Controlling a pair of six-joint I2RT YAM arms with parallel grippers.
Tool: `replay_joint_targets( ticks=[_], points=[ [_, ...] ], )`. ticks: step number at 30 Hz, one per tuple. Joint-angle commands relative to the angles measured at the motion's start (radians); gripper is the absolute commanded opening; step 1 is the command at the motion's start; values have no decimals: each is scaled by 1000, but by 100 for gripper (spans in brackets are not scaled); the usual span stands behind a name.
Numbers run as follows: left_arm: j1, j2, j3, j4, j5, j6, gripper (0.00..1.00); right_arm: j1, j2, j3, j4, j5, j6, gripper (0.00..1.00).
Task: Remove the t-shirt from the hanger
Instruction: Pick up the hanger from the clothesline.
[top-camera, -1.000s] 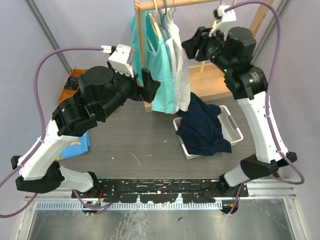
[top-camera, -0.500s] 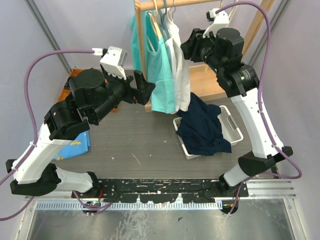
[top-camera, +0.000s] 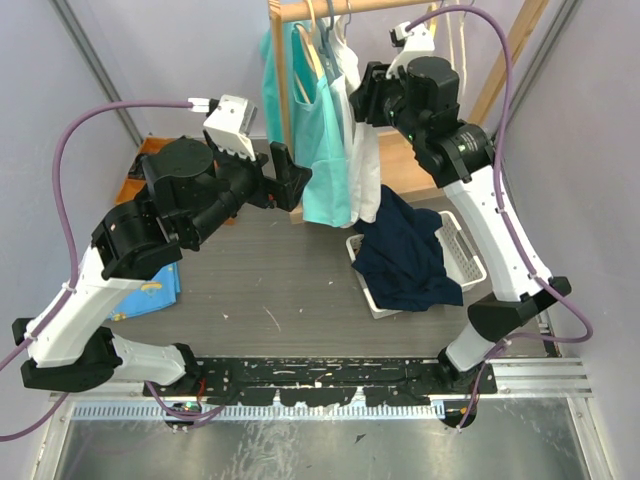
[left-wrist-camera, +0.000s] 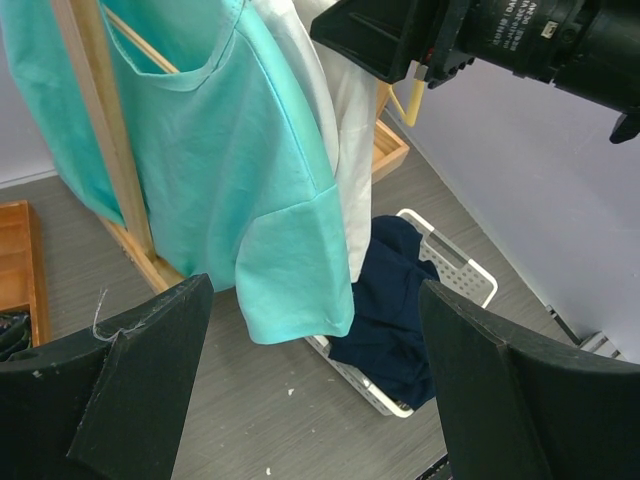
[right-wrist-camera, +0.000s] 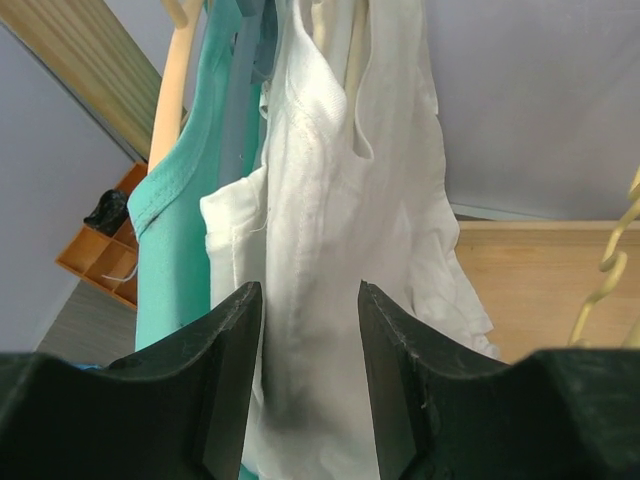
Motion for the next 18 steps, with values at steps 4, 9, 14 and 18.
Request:
replay_joint_targets(
  ticks=[4, 9, 14, 18],
  points=[
    [2, -12, -9, 23, -9, -2, 91, 33, 30, 68, 8, 120, -27, 45],
    [4, -12, -11, 29, -8, 1, 91, 45, 46, 90, 0, 179, -41, 38],
    [3, -12, -12, 37, -8, 6, 91, 47, 44, 91, -1, 207, -55, 29],
    [3, -12, -12, 43, -6, 10, 91, 47, 44, 92, 4, 211, -62, 13]
  ],
)
